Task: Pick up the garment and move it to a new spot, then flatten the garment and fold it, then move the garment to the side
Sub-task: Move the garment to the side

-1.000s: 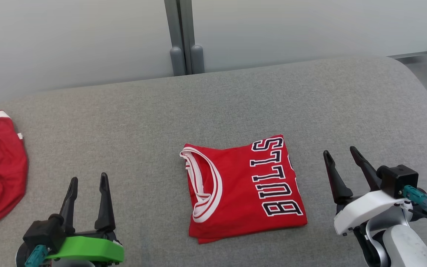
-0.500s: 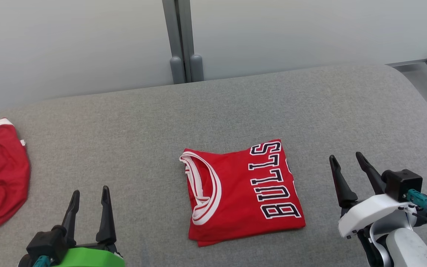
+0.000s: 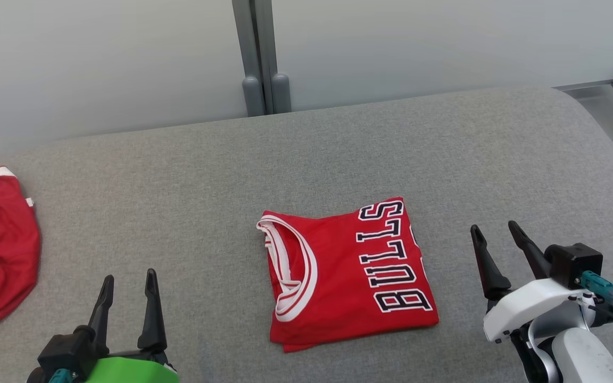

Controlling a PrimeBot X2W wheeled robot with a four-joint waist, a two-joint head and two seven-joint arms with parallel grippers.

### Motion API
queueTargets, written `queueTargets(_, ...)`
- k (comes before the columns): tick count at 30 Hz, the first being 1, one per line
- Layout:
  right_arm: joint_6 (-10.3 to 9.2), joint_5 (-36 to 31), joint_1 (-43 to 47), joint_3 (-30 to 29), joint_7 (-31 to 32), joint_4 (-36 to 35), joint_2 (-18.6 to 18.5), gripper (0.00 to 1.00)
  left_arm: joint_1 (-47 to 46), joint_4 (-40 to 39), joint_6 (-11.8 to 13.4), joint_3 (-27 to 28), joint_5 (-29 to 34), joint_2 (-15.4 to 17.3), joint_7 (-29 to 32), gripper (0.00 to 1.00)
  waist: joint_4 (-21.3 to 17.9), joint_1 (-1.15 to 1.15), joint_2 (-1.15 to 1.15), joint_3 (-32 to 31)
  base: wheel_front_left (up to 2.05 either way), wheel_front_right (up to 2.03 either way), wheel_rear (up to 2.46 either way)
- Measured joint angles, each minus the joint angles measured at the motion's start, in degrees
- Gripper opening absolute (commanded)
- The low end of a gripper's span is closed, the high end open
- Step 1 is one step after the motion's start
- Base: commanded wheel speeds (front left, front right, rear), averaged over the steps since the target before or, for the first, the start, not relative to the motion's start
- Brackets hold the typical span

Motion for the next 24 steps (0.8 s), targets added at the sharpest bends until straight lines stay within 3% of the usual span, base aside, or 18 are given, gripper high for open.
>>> queueTargets(5,0.00,0.16,-0.86,1.60,3.13,0.47,-0.67,1.00,-0.04,0.00,0.00,0.11,0.00,0.00,0.00,1.00,0.26,0.00,0.00,0.03,0.00,0.00,0.00)
queueTargets(13,0.03,3.12,-6.21,7.20,14.91,5.98,-0.57,1.00,-0.63,-0.23,-0.24,-0.35,0.00,0.00,0.00,1.00,1.39,0.00,0.00,1.14,0.00,0.00,0.00)
queueTargets(24,0.03,2.91,-13.35,8.70,19.01,17.36,0.76,1.00,-4.16,-0.31,-0.30,-1.51,-0.18,0.00,0.00,1.00,4.15,0.00,0.00,6.12,0.00,0.00,0.00)
